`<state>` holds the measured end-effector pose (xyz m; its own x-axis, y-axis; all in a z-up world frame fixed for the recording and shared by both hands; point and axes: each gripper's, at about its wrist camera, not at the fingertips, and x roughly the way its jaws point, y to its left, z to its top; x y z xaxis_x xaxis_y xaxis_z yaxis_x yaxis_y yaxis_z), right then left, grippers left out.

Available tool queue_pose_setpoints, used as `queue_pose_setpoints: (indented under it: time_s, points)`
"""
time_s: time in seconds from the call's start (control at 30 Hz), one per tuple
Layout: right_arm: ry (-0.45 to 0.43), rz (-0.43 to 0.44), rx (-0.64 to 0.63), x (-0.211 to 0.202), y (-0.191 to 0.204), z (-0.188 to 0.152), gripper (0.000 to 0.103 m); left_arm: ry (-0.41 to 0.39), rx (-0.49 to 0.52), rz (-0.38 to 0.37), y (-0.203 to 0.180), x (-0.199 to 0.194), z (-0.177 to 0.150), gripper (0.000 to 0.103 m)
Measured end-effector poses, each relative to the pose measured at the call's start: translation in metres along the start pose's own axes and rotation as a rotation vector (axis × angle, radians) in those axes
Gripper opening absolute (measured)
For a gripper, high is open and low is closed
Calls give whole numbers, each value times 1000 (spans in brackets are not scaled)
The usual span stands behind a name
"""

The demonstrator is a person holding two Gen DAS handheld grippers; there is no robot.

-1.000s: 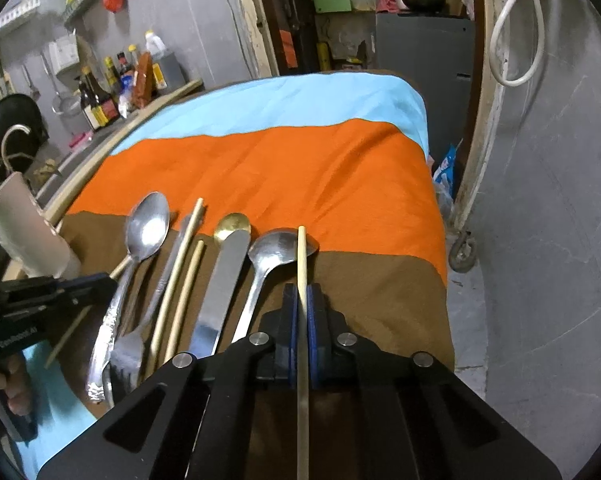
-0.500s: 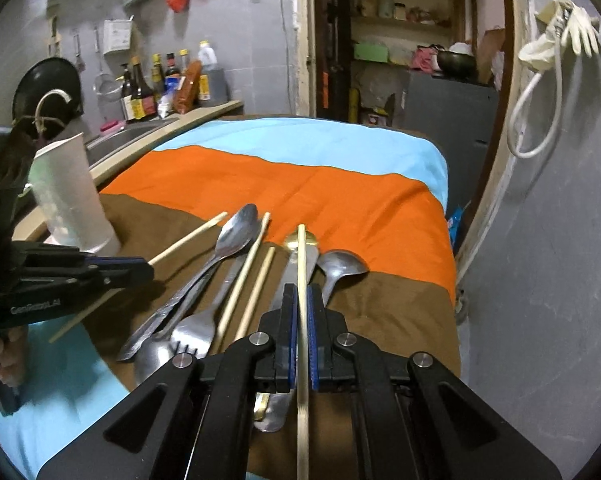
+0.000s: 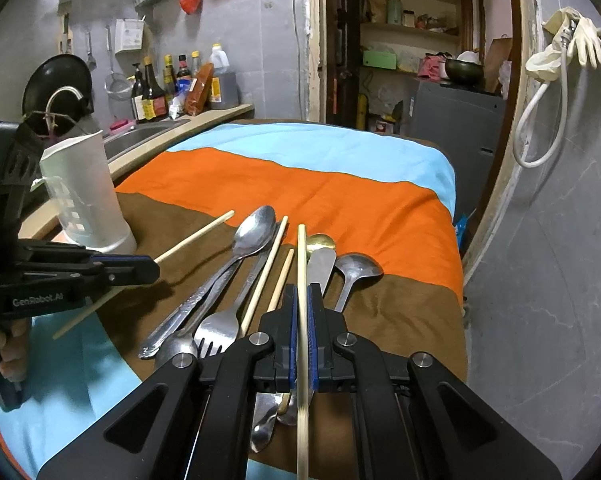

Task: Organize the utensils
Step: 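Lift the chopstick with the right gripper and carry it over the white caddy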

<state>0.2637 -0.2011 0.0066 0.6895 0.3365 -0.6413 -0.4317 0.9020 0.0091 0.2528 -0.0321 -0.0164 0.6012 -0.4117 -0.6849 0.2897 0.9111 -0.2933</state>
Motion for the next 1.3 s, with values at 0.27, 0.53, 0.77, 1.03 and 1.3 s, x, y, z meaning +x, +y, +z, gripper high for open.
queue_pose_setpoints:
  time_s: [0.27, 0.53, 0.77, 1.03, 1.3]
  points:
    - [-86, 28, -17, -21, 11, 3, 3, -117, 12, -45, -2, -26, -2, 2]
    - [-272, 108, 32, -55, 24, 21, 3, -268, 22, -67, -2, -64, 0, 2]
    - [-440, 221, 96, -70, 36, 57, 3, -413, 18, -61, 8, -104, 10, 2]
    - [-572, 381, 150, -58, 79, 114, 3, -624, -68, -10, 72, -165, 40, 2]
    - [-729, 470, 170, -34, 123, 154, 3, -788, -216, 36, 161, -198, 54, 2]
